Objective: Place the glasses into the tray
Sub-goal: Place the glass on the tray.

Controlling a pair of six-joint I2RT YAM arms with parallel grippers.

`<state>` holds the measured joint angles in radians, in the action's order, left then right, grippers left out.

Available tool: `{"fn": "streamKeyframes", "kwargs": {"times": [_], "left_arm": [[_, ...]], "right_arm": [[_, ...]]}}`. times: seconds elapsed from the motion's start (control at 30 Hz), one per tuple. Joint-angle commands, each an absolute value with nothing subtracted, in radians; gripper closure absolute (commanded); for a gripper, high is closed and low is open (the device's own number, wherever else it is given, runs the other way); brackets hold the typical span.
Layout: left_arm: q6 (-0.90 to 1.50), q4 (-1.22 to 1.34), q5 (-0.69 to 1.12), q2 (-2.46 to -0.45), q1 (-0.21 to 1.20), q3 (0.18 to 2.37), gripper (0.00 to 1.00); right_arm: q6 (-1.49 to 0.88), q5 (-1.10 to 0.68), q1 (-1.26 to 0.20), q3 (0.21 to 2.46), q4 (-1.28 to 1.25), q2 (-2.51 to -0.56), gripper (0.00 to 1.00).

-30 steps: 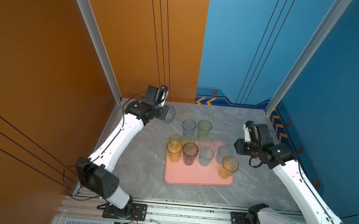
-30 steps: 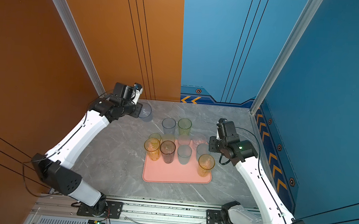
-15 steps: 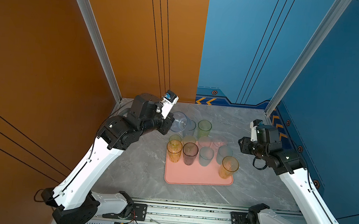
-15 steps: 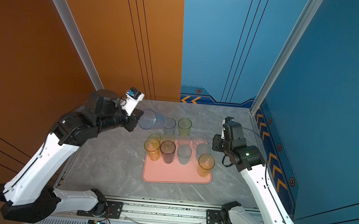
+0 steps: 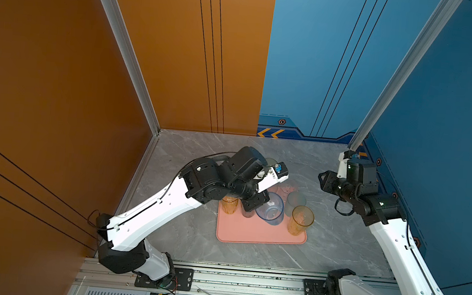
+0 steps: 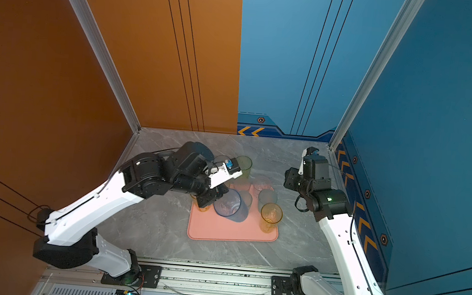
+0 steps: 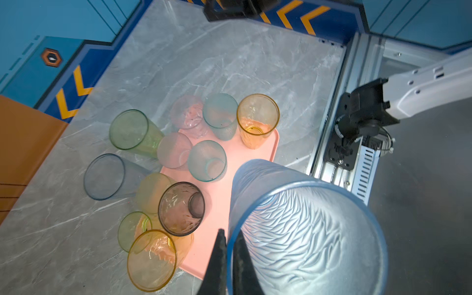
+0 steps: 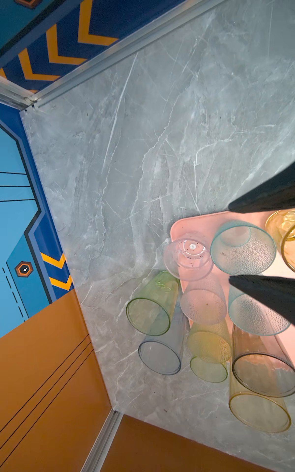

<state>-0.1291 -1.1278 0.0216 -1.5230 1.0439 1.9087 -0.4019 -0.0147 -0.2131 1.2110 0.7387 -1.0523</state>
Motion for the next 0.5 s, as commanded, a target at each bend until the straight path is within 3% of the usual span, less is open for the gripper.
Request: {"fn": "streamKeyframes", "kwargs": {"times": [0.0,0.47], "left_arm": [[-0.156,-1.190,0.049,-1.590,1.074,1.948,1.00],[-0.154,-1.119,0.001,-1.817,1.068,1.939,1.00]], "right_arm": [[-0.423,-0.054,-0.209,1.223,0.709,-1.063,0.61],[-0.405,-0.042,-0.259,1.227,0.695,-1.101,0.62]]}}
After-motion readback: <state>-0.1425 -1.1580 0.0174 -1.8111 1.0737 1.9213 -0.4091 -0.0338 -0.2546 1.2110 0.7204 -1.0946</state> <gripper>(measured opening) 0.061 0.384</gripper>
